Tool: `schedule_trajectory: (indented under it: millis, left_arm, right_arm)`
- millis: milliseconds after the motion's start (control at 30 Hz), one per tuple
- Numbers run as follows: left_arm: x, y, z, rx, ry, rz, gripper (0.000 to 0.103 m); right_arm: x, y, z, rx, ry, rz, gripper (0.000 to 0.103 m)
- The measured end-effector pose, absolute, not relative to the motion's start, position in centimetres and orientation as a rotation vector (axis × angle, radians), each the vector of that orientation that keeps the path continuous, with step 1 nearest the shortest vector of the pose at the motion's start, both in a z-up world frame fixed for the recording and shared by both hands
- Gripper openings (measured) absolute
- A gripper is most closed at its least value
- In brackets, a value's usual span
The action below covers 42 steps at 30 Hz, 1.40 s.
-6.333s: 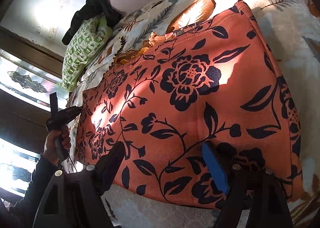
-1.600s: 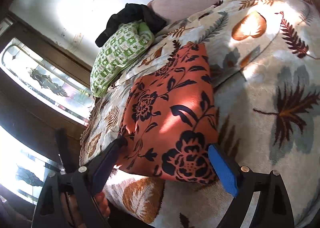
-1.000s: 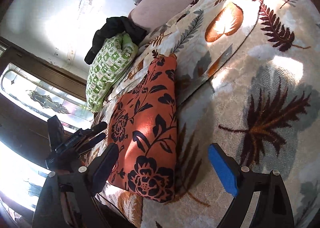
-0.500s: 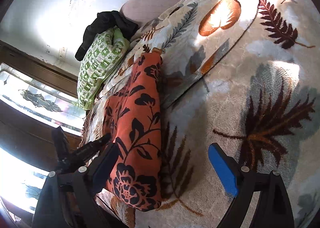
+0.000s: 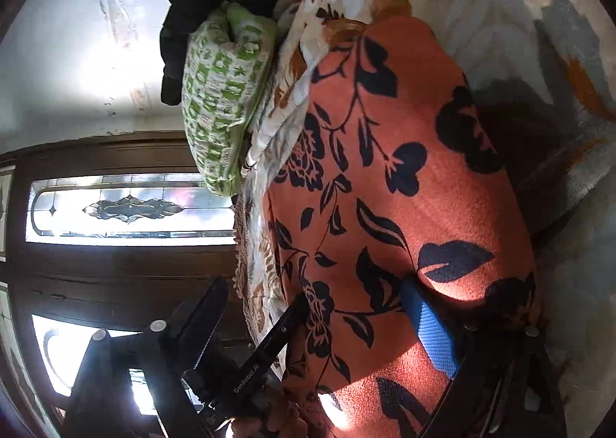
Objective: Fold small clothes
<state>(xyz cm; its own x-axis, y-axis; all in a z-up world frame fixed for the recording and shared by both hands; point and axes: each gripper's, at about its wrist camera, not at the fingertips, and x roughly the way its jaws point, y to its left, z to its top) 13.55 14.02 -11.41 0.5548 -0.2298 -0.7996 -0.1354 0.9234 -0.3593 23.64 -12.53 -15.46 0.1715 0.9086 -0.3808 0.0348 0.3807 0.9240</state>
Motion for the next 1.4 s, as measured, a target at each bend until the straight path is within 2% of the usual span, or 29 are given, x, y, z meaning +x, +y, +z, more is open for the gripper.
schedule_trajectory:
  millis: [167, 233, 300, 367, 467, 600, 667, 700, 733, 800, 1000, 1133, 1200, 1267, 1333, 1367, 1400]
  left_arm:
    - [13.7, 12.5, -6.0, -0.347, 0.861, -0.080, 0.019]
    - [15.6, 12.0, -7.3, -0.323, 0.930, -0.061, 0.020]
    - [17.2, 12.5, -11.7, -0.311, 1.078, 0.023, 0.022]
    - [16.5, 13.1, -12.2, -0.340, 1.020, 0.013, 0.022]
    - [16.4, 11.8, -11.7, -0.243, 1.010, 0.043, 0.022]
    - [16.2, 12.2, -12.0, -0.271, 0.999, 0.037, 0.022]
    - [16.1, 12.2, -12.1, -0.261, 0.992, 0.037, 0.022]
    - [16.1, 12.1, -12.1, -0.256, 0.991, 0.038, 0.022]
    - [16.1, 12.1, -12.2, -0.247, 0.987, 0.041, 0.023]
    - [16.0, 11.9, -12.2, -0.241, 0.977, 0.043, 0.023]
    - [15.8, 12.3, -12.2, -0.266, 0.967, 0.030, 0.022]
    - [15.9, 12.6, -11.6, -0.294, 0.991, 0.015, 0.023]
    - [14.9, 12.7, -9.7, -0.306, 1.001, 0.038, 0.023]
    - [12.8, 12.6, -7.2, -0.314, 0.941, 0.016, 0.024]
    - [10.6, 11.8, -5.9, -0.274, 0.896, -0.015, 0.031]
    - [9.8, 11.2, -6.5, -0.256, 0.909, -0.012, 0.037]
    - [9.7, 10.5, -7.9, -0.221, 0.962, -0.005, 0.037]
  right_arm:
    - [23.6, -12.2, -15.5, 0.962, 1.245, 0.800, 0.093]
    - [23.4, -12.0, -15.4, 0.946, 1.236, 0.804, 0.093]
    - [23.4, -12.2, -15.3, 0.938, 1.229, 0.808, 0.093]
    - [23.4, -12.6, -15.3, 0.964, 1.230, 0.817, 0.093]
    - [23.9, -12.9, -13.7, 0.965, 1.249, 0.834, 0.093]
    - [26.7, -13.5, -10.9, 0.958, 1.136, 0.898, 0.094]
    - [29.5, -13.6, -12.5, 0.942, 1.144, 0.848, 0.095]
    - [31.1, -13.4, -14.8, 0.941, 1.205, 0.799, 0.096]
    - [32.1, -13.7, -17.6, 1.005, 1.274, 0.757, 0.095]
    - [32.1, -15.0, -18.3, 1.164, 1.226, 0.770, 0.095]
    - [24.3, -14.4, -12.4, 1.036, 1.201, 0.961, 0.095]
    - [17.6, -12.6, -15.2, 0.965, 1.293, 0.950, 0.095]
    - [16.5, -12.6, -16.9, 0.939, 1.294, 0.911, 0.094]
    - [16.3, -13.3, -16.2, 0.981, 1.282, 0.892, 0.094]
    - [16.2, -13.5, -16.1, 0.983, 1.292, 0.886, 0.095]
    - [16.1, -13.4, -16.3, 0.975, 1.295, 0.892, 0.095]
    - [15.9, -13.4, -16.4, 0.974, 1.288, 0.894, 0.095]
